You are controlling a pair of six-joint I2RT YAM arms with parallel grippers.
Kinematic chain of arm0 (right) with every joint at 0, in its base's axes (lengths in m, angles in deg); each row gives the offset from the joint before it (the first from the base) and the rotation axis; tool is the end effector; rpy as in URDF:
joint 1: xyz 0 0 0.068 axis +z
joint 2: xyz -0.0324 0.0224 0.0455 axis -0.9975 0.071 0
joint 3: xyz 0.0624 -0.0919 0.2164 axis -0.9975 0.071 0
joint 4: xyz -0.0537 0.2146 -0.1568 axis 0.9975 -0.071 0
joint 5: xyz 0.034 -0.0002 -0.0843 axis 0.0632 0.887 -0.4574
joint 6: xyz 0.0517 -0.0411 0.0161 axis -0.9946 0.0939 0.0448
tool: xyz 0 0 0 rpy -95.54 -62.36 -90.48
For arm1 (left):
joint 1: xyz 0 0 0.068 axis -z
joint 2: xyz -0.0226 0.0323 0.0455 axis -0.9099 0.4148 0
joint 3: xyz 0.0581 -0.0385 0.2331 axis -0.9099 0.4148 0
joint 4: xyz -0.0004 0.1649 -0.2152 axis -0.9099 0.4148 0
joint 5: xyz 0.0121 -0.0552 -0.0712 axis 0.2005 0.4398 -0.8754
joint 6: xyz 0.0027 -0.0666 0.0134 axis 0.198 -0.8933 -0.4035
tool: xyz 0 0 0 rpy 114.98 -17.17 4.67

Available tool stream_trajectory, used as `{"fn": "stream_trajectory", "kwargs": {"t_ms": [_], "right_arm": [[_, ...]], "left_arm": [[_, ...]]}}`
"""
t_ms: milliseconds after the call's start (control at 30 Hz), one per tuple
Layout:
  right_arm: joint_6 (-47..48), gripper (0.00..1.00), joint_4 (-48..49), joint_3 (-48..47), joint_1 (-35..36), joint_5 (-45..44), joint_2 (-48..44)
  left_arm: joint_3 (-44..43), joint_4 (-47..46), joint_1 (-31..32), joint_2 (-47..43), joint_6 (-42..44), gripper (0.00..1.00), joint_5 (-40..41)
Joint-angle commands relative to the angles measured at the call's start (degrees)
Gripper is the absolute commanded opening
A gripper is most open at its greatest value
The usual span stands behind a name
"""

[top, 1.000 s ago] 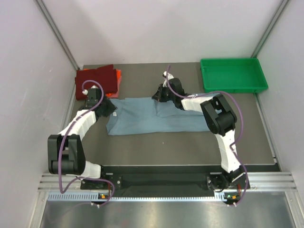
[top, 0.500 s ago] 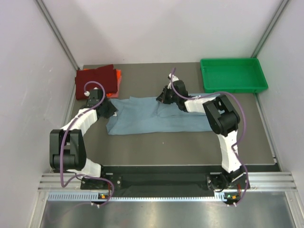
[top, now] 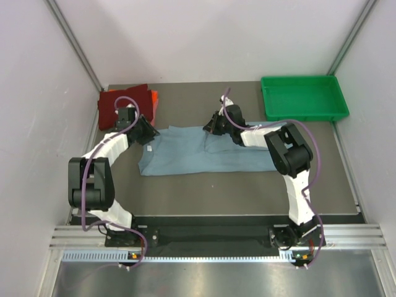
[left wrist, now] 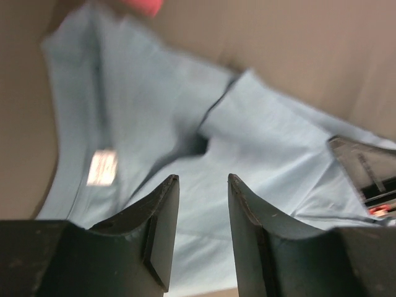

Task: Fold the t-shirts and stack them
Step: Fold the tshirt

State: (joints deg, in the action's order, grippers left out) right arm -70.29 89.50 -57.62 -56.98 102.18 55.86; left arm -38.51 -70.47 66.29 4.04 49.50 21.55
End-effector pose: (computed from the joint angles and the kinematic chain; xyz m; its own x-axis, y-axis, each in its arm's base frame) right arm 0.4123 0.2443 0.1014 -0.6995 0.2472 -0.6705 -0.3298 0.7207 0.6098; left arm 0.3590 -0.0162 0.1623 -0.6610 -0.6013 -0.4489 -0.3279 0.7695 -0.5480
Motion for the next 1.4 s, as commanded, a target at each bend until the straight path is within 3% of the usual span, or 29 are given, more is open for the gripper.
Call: {"fn": "stream_trajectory", "kwargs": {"t_ms": [0,133,633,867,1367], "right_arm": [[-0.44,0.00,3.89,0.49,-0.74,-0.13,-2.61],[-1.40,0.00,4.85,1.63,-0.91,-0.04,-3.04],[-2.28,0.02,7.49,2.51,-1.97,3.21,-3.49],[-2.81,0.02,8.63,2.42,-2.14,4.35,-2.61],[-3.60,0.02,9.60,2.51,-2.41,4.97,-1.99]], "left_arm": [[-6.61,-4.16,-0.27,3.65,3.86,0.43,-3.60],[-10.75,-4.95,0.08,9.54,7.82,0.42,-9.14],[-22.26,-6.45,2.80,22.90,17.67,0.40,-13.45],[-23.15,-4.16,3.07,24.49,21.18,0.39,-10.38],[-23.93,-6.62,3.25,27.56,22.94,0.35,-14.76]]}}
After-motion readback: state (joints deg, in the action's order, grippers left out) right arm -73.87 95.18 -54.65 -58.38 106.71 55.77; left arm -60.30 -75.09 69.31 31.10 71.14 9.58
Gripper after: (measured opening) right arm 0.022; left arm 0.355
